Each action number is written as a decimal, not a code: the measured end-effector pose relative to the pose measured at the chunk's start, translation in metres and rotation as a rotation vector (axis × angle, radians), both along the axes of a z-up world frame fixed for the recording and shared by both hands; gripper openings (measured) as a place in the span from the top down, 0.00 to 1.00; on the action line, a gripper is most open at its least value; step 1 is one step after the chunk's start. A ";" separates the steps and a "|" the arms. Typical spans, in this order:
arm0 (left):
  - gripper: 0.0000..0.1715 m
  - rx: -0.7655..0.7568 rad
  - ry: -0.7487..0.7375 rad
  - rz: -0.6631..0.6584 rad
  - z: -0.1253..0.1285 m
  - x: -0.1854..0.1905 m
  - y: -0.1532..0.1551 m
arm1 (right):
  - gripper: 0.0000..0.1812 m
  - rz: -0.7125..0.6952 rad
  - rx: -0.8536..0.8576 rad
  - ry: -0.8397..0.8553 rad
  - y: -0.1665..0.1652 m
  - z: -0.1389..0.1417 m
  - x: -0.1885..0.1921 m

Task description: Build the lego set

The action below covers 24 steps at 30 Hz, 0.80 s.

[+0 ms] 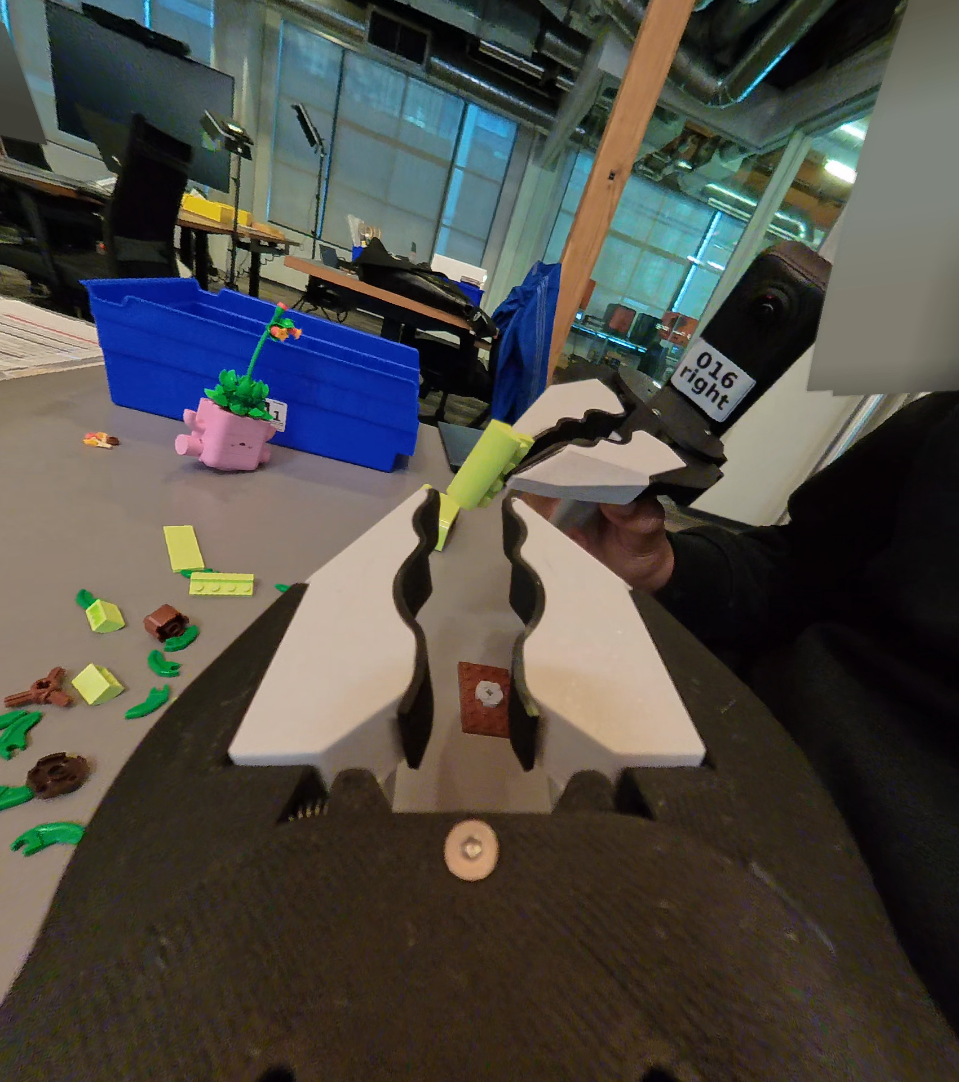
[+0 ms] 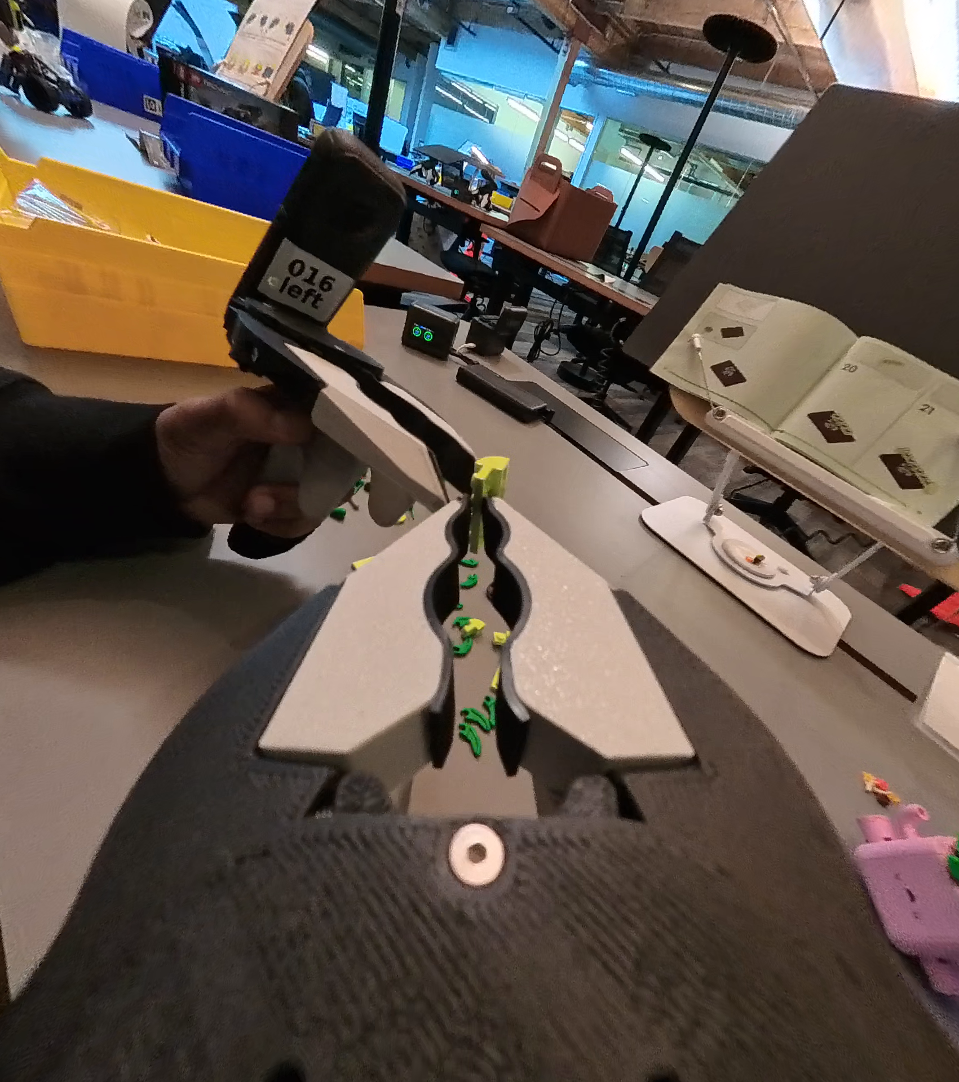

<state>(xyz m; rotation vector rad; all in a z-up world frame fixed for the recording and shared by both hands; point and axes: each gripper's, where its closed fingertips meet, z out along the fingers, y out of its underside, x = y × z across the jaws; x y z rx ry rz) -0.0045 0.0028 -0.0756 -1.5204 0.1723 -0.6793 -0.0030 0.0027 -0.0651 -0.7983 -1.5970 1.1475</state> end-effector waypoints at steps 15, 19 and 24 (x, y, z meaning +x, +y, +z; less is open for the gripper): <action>0.95 -0.066 -0.007 -0.185 -0.012 0.023 -0.008 | 0.99 0.287 -0.350 -0.092 -0.014 -0.010 0.016; 0.95 -0.115 0.029 -0.147 -0.021 0.018 -0.004 | 0.97 0.259 -0.378 -0.127 -0.007 -0.020 0.011; 0.95 -0.244 0.062 0.068 -0.045 -0.028 -0.001 | 0.95 0.086 -0.235 -0.166 0.017 -0.047 0.002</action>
